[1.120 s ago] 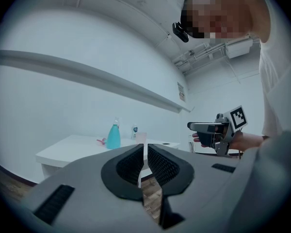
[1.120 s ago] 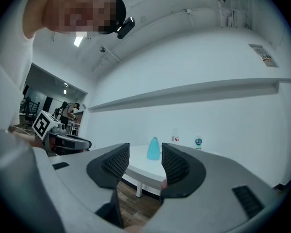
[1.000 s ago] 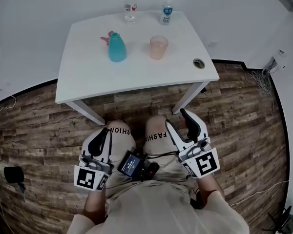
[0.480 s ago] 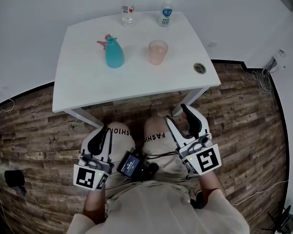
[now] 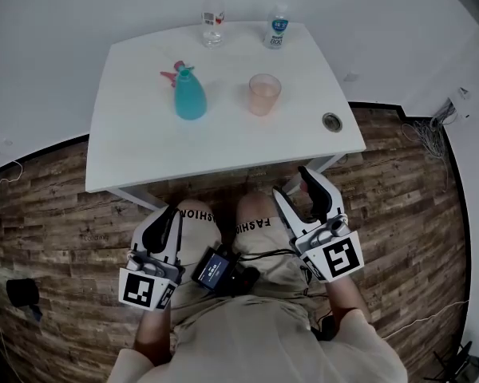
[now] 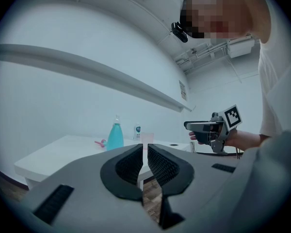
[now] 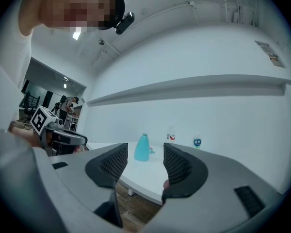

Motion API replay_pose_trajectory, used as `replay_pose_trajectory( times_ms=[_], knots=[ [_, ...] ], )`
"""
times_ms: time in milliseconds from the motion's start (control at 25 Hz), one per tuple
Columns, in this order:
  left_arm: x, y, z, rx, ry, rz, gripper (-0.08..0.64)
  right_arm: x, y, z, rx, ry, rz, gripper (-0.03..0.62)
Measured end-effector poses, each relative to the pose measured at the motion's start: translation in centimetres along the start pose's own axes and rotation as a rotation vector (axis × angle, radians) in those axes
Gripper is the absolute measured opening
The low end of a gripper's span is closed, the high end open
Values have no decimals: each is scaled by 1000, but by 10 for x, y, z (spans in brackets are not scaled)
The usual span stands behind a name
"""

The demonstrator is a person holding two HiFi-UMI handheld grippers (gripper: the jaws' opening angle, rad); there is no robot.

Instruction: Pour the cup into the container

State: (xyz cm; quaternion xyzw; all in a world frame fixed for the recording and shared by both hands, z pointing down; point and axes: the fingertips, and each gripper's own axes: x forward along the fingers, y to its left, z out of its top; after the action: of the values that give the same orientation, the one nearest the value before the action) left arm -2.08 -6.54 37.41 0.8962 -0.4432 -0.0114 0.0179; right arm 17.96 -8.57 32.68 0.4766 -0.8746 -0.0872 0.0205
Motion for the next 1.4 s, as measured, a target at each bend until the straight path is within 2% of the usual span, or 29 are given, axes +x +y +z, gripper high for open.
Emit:
replay_pose_trajectory(
  times_ms=[800,1400],
  knots=[
    [50,37,-1,2,7,1,26,63,-49,-17,6,48,28,242],
    [75,57,4,17,13,-4,26,110,-85,-40,-3,119,50,272]
  ],
)
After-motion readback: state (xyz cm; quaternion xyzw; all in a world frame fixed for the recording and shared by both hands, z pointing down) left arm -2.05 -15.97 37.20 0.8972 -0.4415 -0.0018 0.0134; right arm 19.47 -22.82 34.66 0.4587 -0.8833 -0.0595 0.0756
